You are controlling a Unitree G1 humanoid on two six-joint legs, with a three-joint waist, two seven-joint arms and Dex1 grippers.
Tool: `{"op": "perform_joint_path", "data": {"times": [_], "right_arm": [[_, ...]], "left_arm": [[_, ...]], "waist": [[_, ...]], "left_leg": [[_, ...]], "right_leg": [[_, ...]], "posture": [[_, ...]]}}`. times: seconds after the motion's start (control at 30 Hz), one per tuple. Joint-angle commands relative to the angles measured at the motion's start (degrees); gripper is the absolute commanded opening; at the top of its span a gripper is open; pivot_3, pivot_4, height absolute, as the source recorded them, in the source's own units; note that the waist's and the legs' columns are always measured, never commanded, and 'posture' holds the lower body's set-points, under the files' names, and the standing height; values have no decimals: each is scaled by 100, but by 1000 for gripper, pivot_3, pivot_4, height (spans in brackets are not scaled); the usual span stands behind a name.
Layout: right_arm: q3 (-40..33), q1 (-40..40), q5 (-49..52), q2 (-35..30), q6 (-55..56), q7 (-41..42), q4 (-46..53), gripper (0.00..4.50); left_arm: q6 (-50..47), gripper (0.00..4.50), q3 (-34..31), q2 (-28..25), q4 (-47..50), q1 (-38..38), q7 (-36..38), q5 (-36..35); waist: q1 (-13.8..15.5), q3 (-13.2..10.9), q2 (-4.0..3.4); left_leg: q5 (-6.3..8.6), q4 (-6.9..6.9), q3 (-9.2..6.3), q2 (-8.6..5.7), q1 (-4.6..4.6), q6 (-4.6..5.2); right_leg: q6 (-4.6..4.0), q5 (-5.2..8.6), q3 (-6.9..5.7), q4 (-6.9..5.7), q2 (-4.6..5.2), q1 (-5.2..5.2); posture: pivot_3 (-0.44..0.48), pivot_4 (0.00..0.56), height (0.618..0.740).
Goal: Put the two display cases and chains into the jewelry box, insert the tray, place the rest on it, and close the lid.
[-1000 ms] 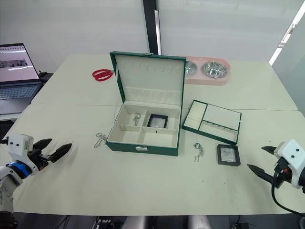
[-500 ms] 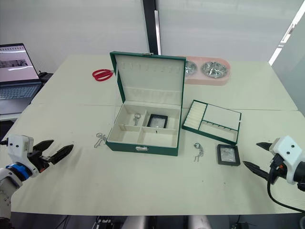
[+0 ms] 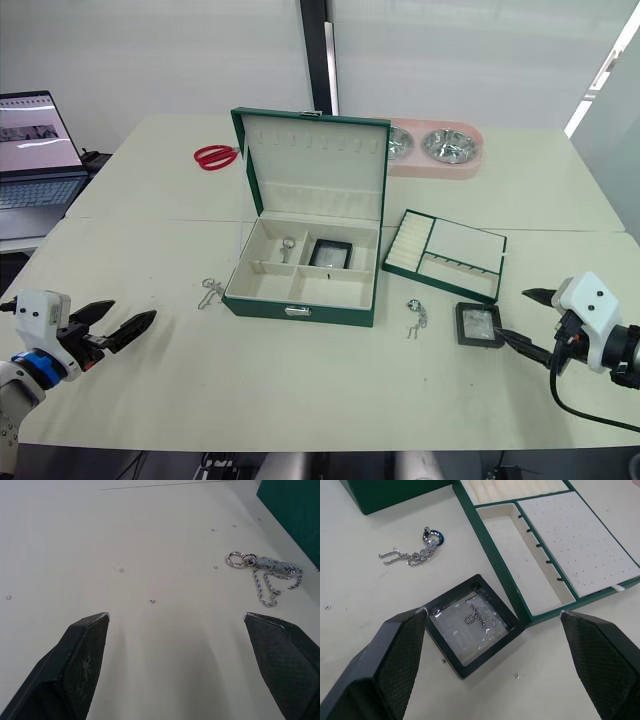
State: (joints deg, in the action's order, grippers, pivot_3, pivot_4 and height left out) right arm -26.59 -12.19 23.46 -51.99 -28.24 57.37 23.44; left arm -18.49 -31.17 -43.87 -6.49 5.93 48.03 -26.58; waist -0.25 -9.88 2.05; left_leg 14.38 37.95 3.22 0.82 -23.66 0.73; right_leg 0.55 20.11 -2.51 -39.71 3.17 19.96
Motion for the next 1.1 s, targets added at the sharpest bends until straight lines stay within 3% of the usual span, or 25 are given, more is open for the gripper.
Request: {"op": "perform_joint_path", "data": {"times": [0.03,0.33,0.63,0.8,1.1], "right_arm": [[-10,124,120,-126,-69,-7,227,4500],[223,477,581,-250,-646,-49,855,4500],[1100,1803,1421,-456,-1501,-185,1440,4500],[1866,2741,1609,-306,-1831,-385,1466,4500],[2914,4126,1771,275,-2395,-775,1350,4500]], "left_arm": [[330,4469,81,-365,51,-153,385,117],[1217,4469,883,-1030,-666,-858,1547,620],[1734,4469,1626,-1367,-1446,-1917,2412,972],[2184,4469,2134,-1427,-2015,-2548,3003,1244],[3649,4469,3345,-1138,-3909,-4242,3915,2241]], "waist": [[1,0,0],[-8,0,-2],[-16,-1,-2],[-23,-2,-3],[-23,-2,-2]], "left_leg": [[0,0,0,0,0,0],[0,-1,1,1,0,0],[0,0,2,0,-11,1],[0,3,2,0,-12,1],[0,8,5,-2,-21,1]], "right_leg": [[0,0,0,0,0,0],[0,0,1,-1,-1,3],[0,0,0,-1,-1,14],[0,0,0,-15,-2,21],[0,0,-2,-19,-2,33]], "posture": [[0,150,740],[0,150,740],[0,150,740],[0,150,740],[0,150,740]]}}
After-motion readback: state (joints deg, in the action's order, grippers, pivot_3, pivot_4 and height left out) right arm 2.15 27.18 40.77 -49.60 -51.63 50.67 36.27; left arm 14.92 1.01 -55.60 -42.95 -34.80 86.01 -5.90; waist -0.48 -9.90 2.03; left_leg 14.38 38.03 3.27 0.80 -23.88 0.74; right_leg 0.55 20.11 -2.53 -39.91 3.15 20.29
